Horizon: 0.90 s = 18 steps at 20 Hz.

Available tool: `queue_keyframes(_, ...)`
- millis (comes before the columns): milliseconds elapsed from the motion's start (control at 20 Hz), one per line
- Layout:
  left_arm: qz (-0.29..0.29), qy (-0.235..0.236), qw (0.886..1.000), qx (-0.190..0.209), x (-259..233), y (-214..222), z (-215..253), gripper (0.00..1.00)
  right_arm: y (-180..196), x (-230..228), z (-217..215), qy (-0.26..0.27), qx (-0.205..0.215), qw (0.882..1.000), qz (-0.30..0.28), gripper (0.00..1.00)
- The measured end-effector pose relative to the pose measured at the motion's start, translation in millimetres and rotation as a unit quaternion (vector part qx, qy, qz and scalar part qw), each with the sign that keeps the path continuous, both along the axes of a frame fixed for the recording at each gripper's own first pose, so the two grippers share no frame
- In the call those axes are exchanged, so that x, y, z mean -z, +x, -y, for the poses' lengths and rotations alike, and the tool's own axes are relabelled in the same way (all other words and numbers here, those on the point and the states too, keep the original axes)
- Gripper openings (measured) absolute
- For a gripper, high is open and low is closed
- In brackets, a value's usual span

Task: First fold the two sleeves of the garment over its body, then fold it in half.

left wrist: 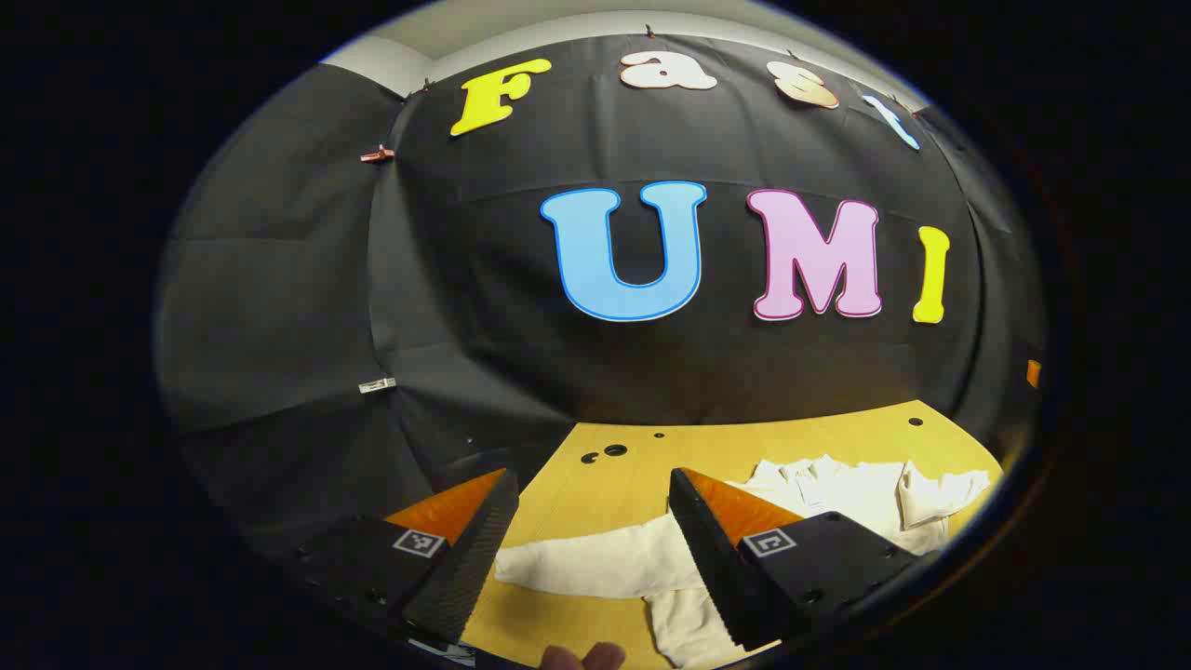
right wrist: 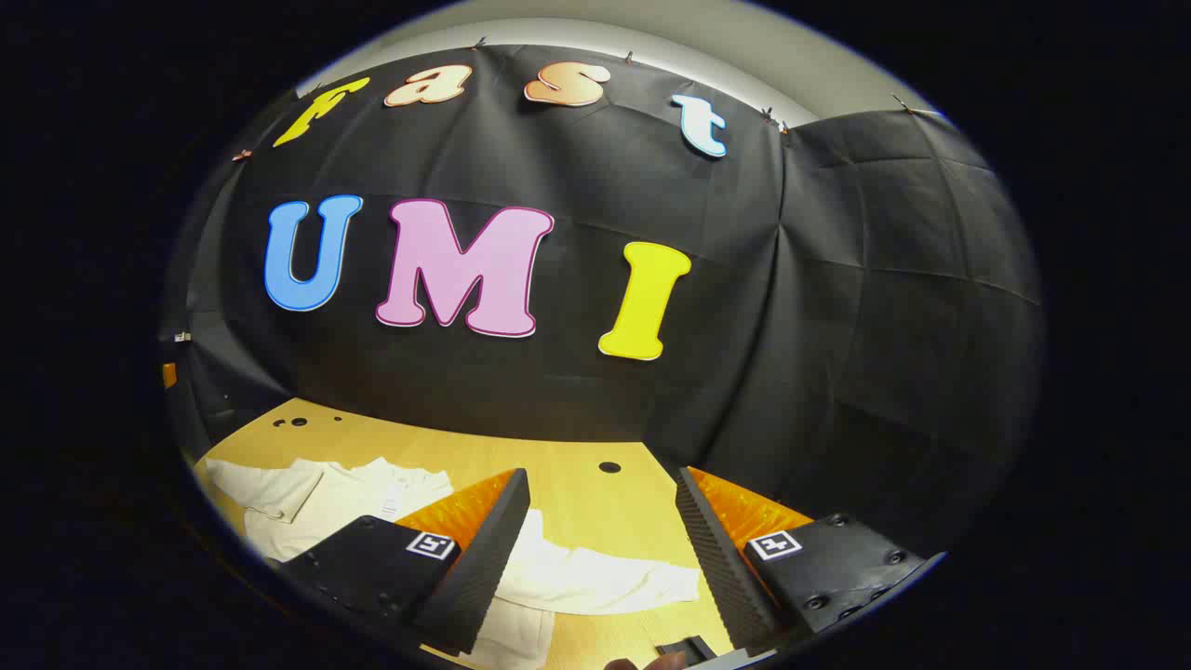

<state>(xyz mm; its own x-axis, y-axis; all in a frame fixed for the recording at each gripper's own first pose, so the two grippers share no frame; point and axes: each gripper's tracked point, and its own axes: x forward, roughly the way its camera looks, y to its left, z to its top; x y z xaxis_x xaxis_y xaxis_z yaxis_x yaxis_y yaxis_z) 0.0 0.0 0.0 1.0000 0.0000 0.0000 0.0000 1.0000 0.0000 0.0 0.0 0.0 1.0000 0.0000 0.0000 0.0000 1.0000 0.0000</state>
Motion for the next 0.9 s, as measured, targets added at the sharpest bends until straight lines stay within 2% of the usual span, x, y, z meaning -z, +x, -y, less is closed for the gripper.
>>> queue_keyframes(650,-0.009,-0.001,1.0,0.026,2,-7,41,0.99,1,19,23,0.006,0.016,1.0,-0.02,0.97)
queue_keyframes(900,-0.017,0.007,0.999,0.033,3,-12,60,0.99,12,70,51,0.041,0.048,0.994,-0.084,0.97)
